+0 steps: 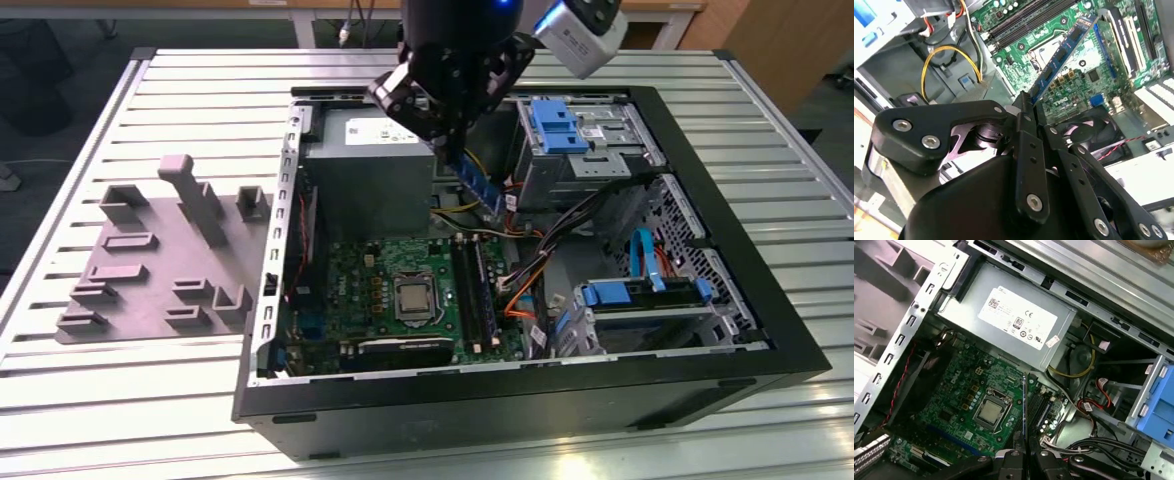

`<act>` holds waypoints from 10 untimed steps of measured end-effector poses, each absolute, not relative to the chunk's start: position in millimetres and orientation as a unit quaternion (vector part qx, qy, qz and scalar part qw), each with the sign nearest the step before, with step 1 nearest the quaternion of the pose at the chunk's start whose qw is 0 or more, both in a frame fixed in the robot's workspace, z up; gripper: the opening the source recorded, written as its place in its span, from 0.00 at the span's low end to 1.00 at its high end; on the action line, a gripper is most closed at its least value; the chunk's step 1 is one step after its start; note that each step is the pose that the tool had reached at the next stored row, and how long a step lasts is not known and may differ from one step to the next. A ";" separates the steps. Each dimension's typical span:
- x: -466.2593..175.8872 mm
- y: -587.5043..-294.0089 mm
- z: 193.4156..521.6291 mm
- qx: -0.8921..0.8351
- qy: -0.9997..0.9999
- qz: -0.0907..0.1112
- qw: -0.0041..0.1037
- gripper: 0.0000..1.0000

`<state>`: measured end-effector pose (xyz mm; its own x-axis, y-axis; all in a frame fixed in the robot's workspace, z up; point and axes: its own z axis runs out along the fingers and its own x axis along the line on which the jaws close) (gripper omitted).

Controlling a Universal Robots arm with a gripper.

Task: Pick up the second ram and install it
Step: 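Insert the second ram into the second slot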

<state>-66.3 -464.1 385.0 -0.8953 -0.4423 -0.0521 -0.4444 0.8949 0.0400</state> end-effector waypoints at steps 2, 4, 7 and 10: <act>-66.3 -464.1 384.8 -0.212 0.977 0.025 0.021 0.14; -66.3 -464.1 384.7 -0.196 0.980 0.025 0.022 0.14; -66.3 -464.1 384.4 -0.176 0.984 0.024 0.022 0.14; -66.4 -464.0 384.2 -0.158 0.987 0.024 0.023 0.14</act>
<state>-66.4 -464.0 384.2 -0.9494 -0.3099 -0.0521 -0.3120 0.9492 0.0401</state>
